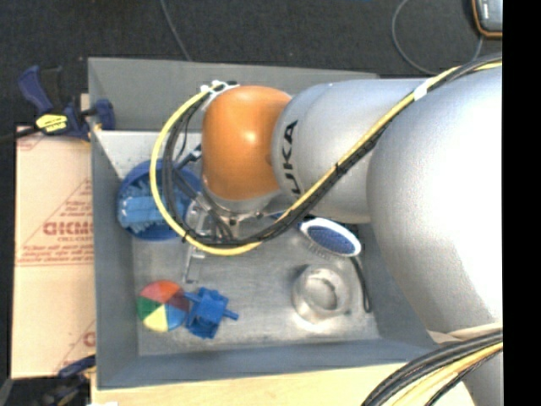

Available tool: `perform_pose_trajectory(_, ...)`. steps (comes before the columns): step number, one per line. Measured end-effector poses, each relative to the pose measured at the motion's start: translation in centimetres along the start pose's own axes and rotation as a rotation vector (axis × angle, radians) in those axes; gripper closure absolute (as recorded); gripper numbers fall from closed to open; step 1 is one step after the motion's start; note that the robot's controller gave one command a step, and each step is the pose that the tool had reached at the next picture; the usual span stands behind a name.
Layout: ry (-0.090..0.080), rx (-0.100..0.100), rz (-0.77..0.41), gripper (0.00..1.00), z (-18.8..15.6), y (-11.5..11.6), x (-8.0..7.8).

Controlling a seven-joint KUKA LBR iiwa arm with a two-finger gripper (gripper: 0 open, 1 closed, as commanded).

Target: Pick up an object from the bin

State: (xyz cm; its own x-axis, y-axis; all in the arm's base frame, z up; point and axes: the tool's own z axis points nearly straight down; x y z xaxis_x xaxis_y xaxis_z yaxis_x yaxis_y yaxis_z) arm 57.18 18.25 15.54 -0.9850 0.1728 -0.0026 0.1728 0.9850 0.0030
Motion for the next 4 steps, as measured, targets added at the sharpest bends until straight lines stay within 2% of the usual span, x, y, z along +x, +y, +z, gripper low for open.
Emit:
perform_pose_trajectory(1, -0.01, -0.003, -0.134, 0.0, -3.3, 0.3, -2.3)
perform_pose_trajectory(2, 0.0, -0.001, -0.052, 0.0, -0.2, -0.3, 0.7)
perform_pose_trajectory(3, -0.013, -0.008, 0.14, 0.0, -2.5, 3.5, 0.6)
perform_pose_trajectory(4, 0.006, 0.006, 0.167, 0.0, 1.9, 0.1, 3.2)
